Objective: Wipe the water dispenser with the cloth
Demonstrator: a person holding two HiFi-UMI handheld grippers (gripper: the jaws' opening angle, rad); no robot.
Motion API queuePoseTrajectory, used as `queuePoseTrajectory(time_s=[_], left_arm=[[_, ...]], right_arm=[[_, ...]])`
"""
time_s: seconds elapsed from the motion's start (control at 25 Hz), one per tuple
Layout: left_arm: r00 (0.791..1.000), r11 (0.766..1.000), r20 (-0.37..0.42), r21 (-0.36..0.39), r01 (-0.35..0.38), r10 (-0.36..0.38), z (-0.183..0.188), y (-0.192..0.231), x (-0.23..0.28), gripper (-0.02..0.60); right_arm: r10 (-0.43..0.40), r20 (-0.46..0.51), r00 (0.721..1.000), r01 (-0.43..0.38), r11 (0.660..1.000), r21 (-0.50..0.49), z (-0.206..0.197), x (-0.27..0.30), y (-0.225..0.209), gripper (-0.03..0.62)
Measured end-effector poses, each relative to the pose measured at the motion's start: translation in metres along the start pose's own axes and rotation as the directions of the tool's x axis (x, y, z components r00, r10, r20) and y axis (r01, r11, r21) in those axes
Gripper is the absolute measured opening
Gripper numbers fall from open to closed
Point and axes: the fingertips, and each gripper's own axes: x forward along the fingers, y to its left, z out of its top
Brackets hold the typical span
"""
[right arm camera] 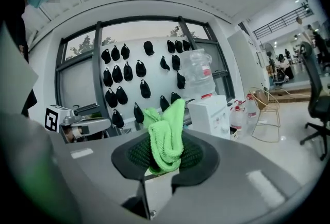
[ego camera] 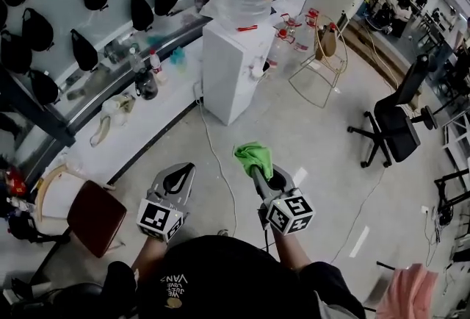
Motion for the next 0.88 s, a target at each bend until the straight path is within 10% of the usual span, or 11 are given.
queuePoseTrajectory(time_s=[0.88], left_arm=[[0.977, 0.979, -0.062, -0.029, 0.201, -0.203, -0.004, 0.233, 0.044, 0.002]], right_arm=[[-0.304, -0.001, 0.953, 0.303, 0.95, 0.073, 0.01, 0.166, 0.052, 0.094]])
